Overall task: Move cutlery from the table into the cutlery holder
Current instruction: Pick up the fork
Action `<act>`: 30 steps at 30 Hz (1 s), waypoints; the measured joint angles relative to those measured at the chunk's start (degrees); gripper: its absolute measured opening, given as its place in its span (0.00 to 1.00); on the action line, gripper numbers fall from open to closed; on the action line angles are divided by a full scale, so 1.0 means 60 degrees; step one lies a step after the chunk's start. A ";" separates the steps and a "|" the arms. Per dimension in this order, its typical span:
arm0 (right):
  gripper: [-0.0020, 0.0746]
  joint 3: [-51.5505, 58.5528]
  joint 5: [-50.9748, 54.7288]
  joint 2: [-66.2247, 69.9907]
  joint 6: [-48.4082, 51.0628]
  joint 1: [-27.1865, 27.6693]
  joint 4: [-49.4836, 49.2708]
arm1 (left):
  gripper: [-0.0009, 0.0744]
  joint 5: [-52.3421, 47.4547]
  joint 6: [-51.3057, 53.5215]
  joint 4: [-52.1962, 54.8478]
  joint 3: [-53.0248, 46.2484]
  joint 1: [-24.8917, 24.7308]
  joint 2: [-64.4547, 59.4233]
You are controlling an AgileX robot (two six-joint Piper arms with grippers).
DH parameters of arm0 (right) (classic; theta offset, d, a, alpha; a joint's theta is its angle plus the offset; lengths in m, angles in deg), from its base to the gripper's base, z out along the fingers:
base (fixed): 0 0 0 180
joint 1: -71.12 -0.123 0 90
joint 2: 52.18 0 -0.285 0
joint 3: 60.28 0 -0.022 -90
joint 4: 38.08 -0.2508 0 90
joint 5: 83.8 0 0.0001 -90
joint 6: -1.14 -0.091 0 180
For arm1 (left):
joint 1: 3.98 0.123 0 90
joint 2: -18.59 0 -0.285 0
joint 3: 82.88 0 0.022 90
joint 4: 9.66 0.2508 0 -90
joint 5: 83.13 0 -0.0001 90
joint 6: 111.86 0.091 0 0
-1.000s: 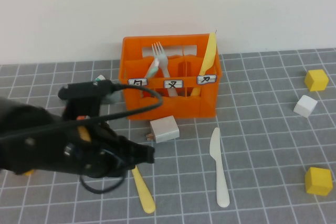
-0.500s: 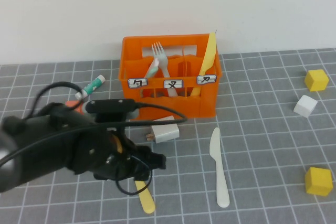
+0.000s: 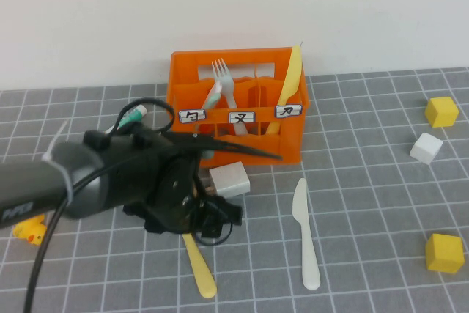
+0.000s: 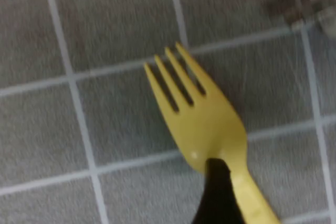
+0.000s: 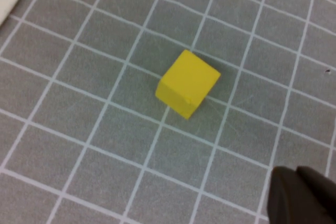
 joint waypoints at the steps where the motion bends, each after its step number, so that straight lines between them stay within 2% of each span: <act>1: 0.02 0.0022 -0.0008 0.0000 0.0032 0.0000 0.0002 | 0.60 -0.0116 -0.0082 0.0000 0.0166 0.0048 -0.0103; 8: 0.02 0.0043 -0.0025 0.0000 0.0038 0.0000 -0.0019 | 0.60 -0.0891 -0.0287 -0.0139 0.0547 0.0393 -0.0377; 23: 0.02 0.0043 -0.0068 0.0000 0.0138 0.0000 -0.0338 | 0.59 -0.0503 0.0232 -0.0141 0.0605 0.0393 -0.0675; 30: 0.02 0.0043 -0.0114 0.0000 0.0169 0.0000 -0.0537 | 0.46 0.0455 0.2002 -0.0222 0.0605 0.0336 -0.0782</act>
